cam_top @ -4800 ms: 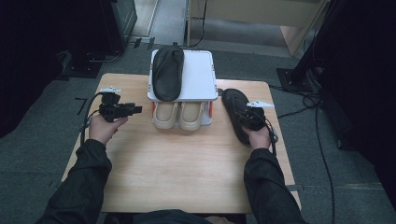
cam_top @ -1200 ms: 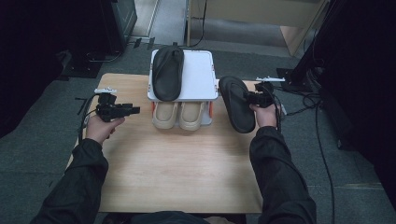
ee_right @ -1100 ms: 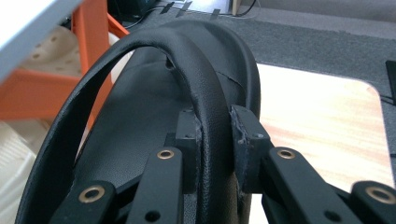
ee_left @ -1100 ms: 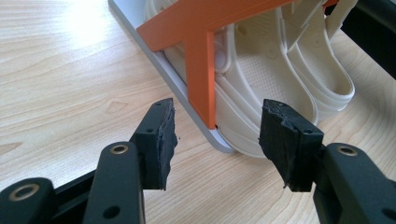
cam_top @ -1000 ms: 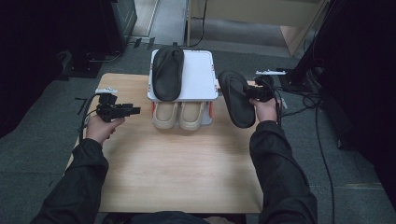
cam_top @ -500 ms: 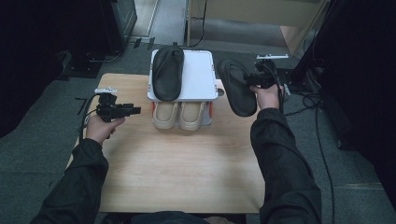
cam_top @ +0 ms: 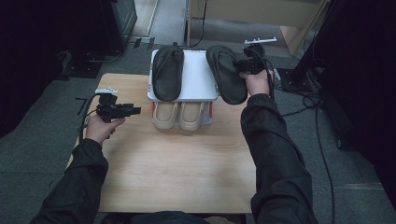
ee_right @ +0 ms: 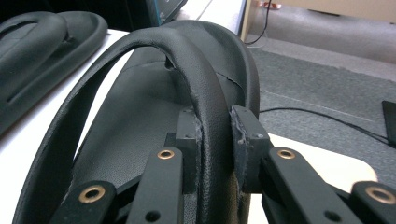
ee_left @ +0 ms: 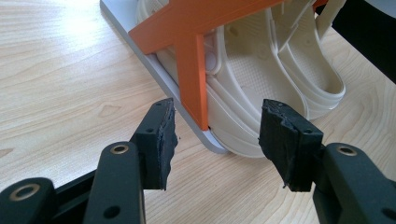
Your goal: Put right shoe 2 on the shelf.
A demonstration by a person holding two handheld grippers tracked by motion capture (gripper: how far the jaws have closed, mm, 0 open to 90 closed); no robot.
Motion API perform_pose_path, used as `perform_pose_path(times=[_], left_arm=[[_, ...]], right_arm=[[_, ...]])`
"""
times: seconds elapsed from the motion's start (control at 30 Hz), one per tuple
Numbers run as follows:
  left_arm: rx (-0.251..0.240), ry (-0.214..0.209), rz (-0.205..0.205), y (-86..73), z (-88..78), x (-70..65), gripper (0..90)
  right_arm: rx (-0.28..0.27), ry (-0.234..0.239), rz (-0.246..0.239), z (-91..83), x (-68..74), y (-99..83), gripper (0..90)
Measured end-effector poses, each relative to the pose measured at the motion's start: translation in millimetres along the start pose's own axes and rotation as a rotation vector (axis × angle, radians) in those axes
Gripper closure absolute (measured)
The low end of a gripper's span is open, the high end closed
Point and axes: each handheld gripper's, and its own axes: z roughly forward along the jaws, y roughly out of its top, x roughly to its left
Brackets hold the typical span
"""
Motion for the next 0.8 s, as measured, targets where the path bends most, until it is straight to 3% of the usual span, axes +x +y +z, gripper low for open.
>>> perform_pose_path(times=[0.37,0.8], left_arm=[[0.003,-0.012,0.013,-0.2,2.5,-2.1,46.2],[-0.001,-0.025,0.018,0.5,2.3,-3.4,46.3]], right_arm=[[0.034,0.023,-0.033,33.1,30.6,9.4,74.9],[0.048,0.009,-0.05,65.1,59.9,17.5,74.4]])
